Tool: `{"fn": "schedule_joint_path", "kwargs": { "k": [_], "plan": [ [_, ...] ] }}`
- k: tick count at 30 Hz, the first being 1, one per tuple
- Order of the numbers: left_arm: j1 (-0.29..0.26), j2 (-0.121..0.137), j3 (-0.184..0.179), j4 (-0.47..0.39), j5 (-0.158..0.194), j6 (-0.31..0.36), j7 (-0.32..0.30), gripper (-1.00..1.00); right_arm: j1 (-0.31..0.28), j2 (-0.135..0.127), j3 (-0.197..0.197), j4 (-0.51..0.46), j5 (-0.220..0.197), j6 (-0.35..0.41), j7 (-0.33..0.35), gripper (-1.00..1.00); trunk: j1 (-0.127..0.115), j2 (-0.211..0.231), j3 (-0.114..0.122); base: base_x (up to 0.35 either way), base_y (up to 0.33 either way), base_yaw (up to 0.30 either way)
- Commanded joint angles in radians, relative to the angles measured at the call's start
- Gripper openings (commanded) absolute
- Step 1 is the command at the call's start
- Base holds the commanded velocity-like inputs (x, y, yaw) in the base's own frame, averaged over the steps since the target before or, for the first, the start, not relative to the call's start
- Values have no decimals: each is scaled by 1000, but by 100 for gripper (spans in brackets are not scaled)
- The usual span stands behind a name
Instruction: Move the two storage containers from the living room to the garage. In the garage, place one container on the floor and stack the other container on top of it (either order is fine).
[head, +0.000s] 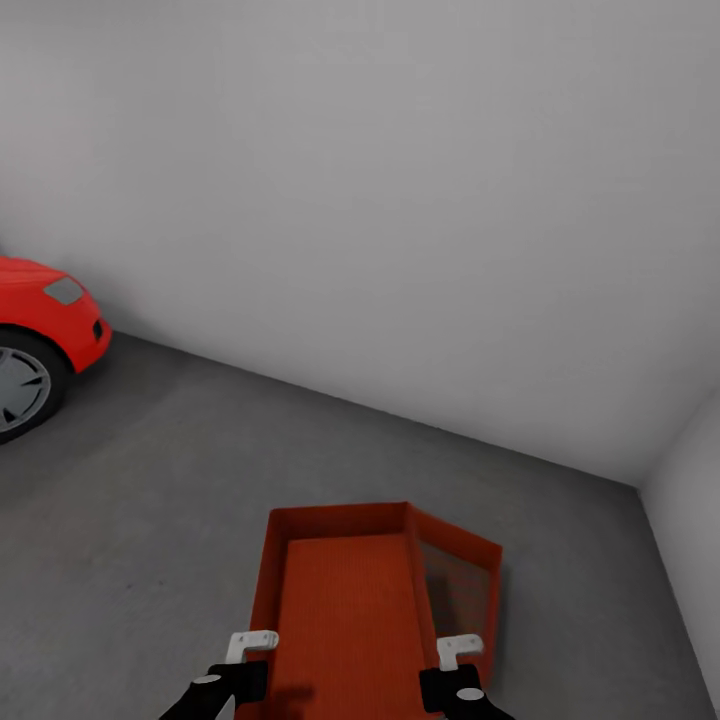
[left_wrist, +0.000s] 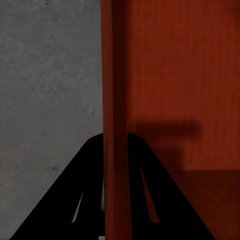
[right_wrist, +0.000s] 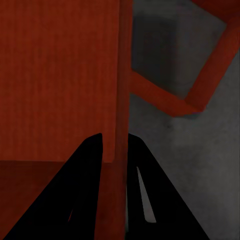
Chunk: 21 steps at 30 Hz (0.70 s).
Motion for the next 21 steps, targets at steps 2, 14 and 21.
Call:
{"fn": "schedule_joint_path", "kwargs": {
  "k": [2, 14, 21],
  "plan": [
    [0, 1, -12, -6, -12, 6, 10, -100, -1, -18, -6, 16, -23, -5, -6, -100, 1, -1, -1, 322, 0, 0],
    [0, 1, -12, -6, -12, 6, 10, -100, -1, -18, -6, 16, -23, -5, -6, -100, 1, -1, -1, 322, 0, 0],
    [0, 1, -12, -6, -12, 5, 10, -100, -1, -18, -6, 16, -23, -5, -6, -100, 1, -1, -1, 322, 0, 0]
  ]
}}
